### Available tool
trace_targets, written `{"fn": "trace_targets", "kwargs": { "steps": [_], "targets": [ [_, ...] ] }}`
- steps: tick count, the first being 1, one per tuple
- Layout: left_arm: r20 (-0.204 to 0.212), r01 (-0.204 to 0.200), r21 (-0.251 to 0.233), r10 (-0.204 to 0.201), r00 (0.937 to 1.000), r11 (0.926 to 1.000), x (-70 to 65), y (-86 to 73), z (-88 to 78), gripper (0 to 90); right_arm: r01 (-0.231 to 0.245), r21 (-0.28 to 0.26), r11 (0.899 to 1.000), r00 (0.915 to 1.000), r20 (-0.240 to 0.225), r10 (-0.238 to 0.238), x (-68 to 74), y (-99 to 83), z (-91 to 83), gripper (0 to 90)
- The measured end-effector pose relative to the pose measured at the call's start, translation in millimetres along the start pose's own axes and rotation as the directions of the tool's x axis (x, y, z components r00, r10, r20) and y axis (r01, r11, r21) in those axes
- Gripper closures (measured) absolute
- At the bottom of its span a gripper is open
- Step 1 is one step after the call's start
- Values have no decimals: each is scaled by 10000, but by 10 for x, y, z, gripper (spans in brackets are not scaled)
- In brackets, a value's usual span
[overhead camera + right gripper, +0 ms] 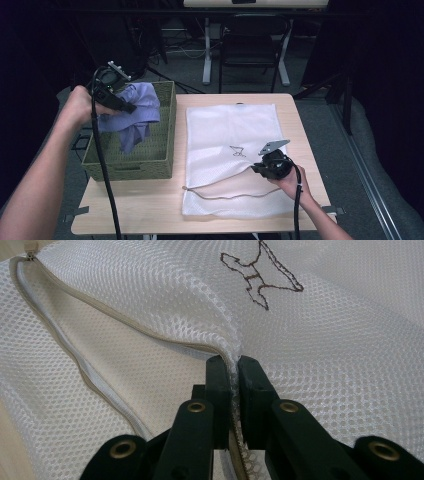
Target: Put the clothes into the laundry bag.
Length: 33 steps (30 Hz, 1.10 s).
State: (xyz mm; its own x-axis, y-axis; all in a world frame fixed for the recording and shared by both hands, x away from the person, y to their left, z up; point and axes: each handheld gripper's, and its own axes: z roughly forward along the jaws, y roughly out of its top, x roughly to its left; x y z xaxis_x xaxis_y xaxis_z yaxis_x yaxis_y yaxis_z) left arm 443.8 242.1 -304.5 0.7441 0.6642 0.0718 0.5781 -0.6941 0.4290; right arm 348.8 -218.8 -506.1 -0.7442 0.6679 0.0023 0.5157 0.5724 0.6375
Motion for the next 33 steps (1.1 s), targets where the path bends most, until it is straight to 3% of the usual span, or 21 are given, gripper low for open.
{"fn": "trace_targets", "kwargs": {
  "steps": [17,27,33],
  "targets": [
    [-46,-310,-494,308,9995,9983,-159,240,-198,763,-51,-85,10000,10000,42,51,1,3,-4,849],
    [65,-890,-760,898,9959,9931,-302,436,-214,763,-125,-59,9999,9999,24,125,9,5,-2,849],
    [134,-1218,-613,1229,9923,9907,-375,543,-203,762,-131,-87,9999,9999,19,131,4,3,-2,848]
  ]
}}
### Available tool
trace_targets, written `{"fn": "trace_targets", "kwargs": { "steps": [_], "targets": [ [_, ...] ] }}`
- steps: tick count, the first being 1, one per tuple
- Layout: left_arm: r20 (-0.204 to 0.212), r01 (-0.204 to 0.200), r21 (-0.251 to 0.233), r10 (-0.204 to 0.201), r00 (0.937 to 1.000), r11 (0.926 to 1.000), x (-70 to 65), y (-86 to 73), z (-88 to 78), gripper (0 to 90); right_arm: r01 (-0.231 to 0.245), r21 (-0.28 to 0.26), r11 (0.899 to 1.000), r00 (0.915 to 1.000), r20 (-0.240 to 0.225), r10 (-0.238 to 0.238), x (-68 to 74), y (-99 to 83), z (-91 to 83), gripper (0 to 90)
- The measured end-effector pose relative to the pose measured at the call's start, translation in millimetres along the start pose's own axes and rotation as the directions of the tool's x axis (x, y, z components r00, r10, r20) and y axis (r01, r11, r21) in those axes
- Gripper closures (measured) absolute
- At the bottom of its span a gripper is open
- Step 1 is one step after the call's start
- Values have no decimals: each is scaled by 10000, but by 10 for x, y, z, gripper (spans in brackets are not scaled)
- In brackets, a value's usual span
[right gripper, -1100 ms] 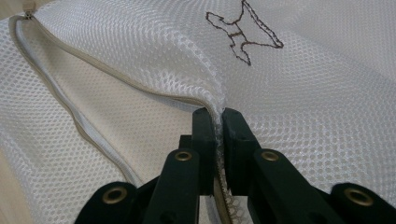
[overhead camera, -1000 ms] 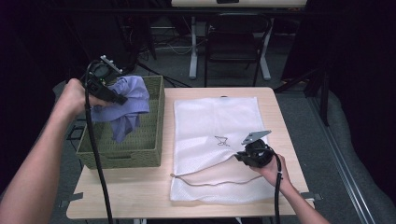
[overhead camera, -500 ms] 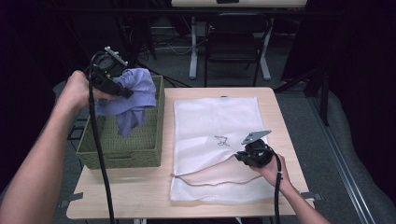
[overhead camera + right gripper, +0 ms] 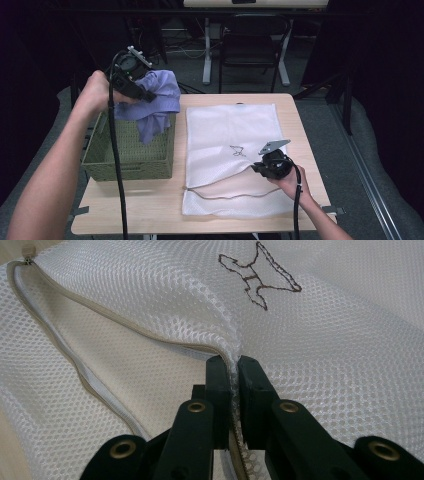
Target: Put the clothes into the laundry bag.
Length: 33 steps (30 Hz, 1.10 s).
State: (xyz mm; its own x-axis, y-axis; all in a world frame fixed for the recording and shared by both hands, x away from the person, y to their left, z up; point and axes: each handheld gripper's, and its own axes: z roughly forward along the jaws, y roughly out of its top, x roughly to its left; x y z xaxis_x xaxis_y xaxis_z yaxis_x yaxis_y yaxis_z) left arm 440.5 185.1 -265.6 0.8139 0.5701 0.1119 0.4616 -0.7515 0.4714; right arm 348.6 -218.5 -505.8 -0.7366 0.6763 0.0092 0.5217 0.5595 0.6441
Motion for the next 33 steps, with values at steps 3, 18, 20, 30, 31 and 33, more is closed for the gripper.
{"fn": "trace_targets", "kwargs": {
  "steps": [3,18,20,30,31,33],
  "targets": [
    [30,-114,19,114,9999,9999,-49,59,15,762,-30,5,10000,10000,-2,30,2,4,4,849],
    [600,-933,3,932,9938,9956,-305,328,173,760,-44,67,10000,10000,-73,45,1,3,17,850],
    [658,-1031,13,1028,9925,9947,-330,359,194,760,-93,83,9999,9999,-59,94,2,2,14,850],
    [884,-1428,-89,1430,9858,9897,-490,422,345,759,-44,100,9999,9999,-97,45,1,4,10,851],
    [923,-1342,-81,1343,9866,9909,-512,414,357,759,-18,112,9999,9999,-106,20,2,4,9,851],
    [999,-1388,-29,1384,9853,9903,-535,407,378,759,-6,142,9999,10000,-88,7,8,8,9,851]
  ]
}}
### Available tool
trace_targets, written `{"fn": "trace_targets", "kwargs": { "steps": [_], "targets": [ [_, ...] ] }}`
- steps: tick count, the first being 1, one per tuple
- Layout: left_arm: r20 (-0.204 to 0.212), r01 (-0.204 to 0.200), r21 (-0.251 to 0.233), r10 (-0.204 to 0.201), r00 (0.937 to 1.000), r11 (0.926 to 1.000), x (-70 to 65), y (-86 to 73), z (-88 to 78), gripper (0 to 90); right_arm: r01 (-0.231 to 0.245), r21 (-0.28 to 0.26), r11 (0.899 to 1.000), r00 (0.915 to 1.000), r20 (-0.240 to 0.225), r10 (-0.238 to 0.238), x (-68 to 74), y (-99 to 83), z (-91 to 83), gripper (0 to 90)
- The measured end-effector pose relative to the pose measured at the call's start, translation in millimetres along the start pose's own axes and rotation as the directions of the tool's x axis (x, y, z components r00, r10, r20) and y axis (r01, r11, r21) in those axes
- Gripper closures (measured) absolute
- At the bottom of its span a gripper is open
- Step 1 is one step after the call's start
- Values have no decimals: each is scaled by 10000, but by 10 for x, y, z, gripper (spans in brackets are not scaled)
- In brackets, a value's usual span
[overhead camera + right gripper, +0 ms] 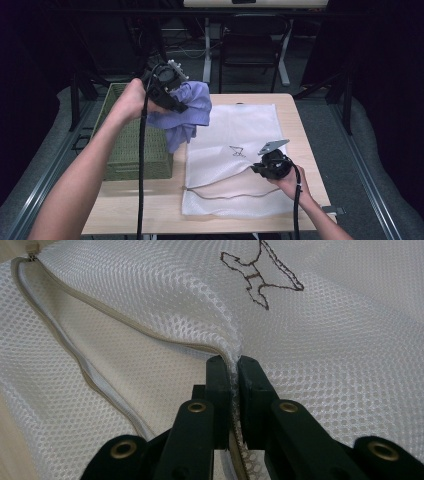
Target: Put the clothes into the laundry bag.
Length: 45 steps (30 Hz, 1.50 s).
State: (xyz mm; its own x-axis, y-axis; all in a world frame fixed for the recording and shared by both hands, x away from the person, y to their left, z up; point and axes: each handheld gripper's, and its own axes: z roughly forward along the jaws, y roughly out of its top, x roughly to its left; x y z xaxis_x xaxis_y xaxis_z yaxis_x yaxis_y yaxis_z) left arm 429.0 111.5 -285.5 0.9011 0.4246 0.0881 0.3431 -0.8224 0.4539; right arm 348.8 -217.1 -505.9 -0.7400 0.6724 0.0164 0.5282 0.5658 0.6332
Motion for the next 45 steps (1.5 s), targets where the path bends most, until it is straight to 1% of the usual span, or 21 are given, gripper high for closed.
{"fn": "trace_targets", "kwargs": {
  "steps": [1,2,3,4,5,7,8,9,12,15,17,18,21,24,29,31,33,35,38,41,45],
  "targets": [
    [18,-77,20,77,10000,10000,-6,-3,13,759,-16,29,10000,10000,8,16,3,2,-1,851],
    [40,-55,43,55,10000,10000,-17,-7,32,759,-1,40,10000,10000,27,1,4,3,0,851],
    [19,-153,81,153,9999,9999,-22,-7,47,758,-5,42,10000,10000,18,5,5,3,1,851],
    [39,-90,62,89,10000,9999,-38,-10,66,759,-31,46,10000,10000,16,31,4,3,2,851],
    [-5,-191,74,191,9998,9998,-45,-7,80,758,-39,21,10000,10000,19,39,1,2,4,851],
    [93,-233,86,232,9997,9997,-67,2,110,759,-171,-57,9998,9999,-6,171,-4,-1,2,851],
    [74,-313,89,313,9995,9995,-76,10,124,758,-183,-102,9998,9998,-22,183,-8,-2,-1,851],
    [143,-334,98,332,9993,9994,-91,18,139,759,-200,-120,9997,9998,-17,200,-9,-3,-2,851],
    [263,-383,103,381,9989,9992,-140,39,194,758,-149,-76,9999,9999,-26,148,-9,-7,-2,851],
    [376,-597,211,589,9976,9980,-185,45,254,759,-101,-105,9999,9999,-8,101,-9,-9,-7,851],
    [460,-573,242,561,9974,9981,-215,37,285,758,-103,-91,9999,9999,-26,103,-7,-12,-8,852],
    [493,-627,256,614,9969,9977,-229,30,305,758,-106,-89,9999,9999,-33,106,-7,-13,-7,852],
    [729,-470,318,446,9963,9984,-275,-5,379,757,-108,-58,9999,9999,-51,107,-11,-19,2,852],
    [841,-542,416,506,9952,9977,-322,-46,436,757,-144,-16,9999,9999,-48,144,-11,-18,13,852],
    [934,-622,416,581,9939,9972,-390,-101,469,757,-141,-21,9999,9999,-10,141,-9,-12,14,854],
    [1045,-657,314,621,9926,9973,-416,-121,471,757,-121,-3,9999,9999,-15,121,-11,-12,17,854],
    [1101,-684,304,646,9918,9972,-454,-136,488,757,-200,3,9998,9998,13,200,-9,-13,18,855],
    [1168,-799,386,749,9903,9961,-496,-146,514,756,-236,-12,9997,9997,41,236,-9,-12,18,856],
    [1224,-923,368,871,9887,9951,-554,-165,556,756,-264,-68,9996,9996,111,265,-15,-8,19,857],
    [1376,-937,272,891,9865,9952,-590,-195,609,756,-349,-95,9993,9992,193,350,-16,-3,16,858],
    [1593,-1154,402,1077,9813,9925,-682,-214,701,756,-434,-112,9990,9988,207,436,-23,-2,19,858]
  ]
}}
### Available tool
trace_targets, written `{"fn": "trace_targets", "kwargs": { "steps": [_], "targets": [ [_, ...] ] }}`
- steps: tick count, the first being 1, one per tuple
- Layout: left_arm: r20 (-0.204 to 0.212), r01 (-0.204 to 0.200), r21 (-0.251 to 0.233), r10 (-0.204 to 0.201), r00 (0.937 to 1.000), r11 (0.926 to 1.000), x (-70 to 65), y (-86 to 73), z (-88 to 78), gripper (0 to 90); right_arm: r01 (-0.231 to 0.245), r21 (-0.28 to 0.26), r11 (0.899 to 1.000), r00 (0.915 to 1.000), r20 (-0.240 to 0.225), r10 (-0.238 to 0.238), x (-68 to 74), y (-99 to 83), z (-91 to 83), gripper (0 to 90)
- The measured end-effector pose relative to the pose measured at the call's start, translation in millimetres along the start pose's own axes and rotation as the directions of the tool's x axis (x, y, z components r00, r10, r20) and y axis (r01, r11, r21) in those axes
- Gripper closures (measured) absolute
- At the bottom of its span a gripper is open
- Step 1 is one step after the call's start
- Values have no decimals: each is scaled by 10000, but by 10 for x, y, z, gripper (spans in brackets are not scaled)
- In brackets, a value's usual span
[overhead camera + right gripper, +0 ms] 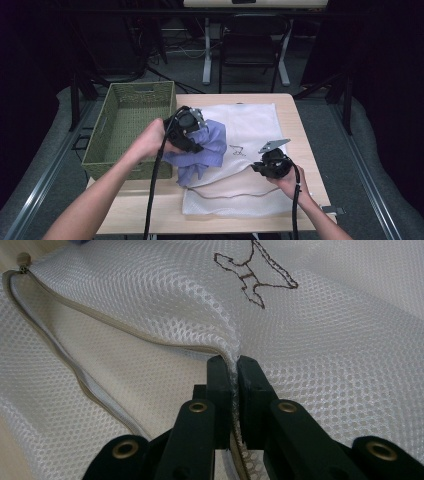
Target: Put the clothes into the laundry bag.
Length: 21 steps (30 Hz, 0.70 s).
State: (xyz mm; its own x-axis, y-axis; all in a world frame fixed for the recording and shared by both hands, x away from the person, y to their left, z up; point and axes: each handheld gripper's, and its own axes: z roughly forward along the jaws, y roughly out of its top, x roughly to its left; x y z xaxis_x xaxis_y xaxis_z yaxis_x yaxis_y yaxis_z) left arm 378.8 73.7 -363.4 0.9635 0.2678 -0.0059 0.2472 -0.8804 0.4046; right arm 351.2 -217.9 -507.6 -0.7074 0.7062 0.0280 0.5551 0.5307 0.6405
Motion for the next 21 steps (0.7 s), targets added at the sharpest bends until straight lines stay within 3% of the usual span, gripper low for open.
{"fn": "trace_targets", "kwargs": {
  "steps": [10,13,21],
  "targets": [
    [594,-414,180,403,9974,9990,-151,2,251,755,-89,-34,10000,10000,0,89,-11,0,6,858],
    [837,-604,421,568,9949,9973,-194,-2,353,755,-90,-71,9999,10000,14,90,-12,2,6,857],
    [1455,-846,367,785,9862,9957,-270,-37,607,754,-219,-107,9997,9998,-43,218,-11,5,2,856]
  ]
}}
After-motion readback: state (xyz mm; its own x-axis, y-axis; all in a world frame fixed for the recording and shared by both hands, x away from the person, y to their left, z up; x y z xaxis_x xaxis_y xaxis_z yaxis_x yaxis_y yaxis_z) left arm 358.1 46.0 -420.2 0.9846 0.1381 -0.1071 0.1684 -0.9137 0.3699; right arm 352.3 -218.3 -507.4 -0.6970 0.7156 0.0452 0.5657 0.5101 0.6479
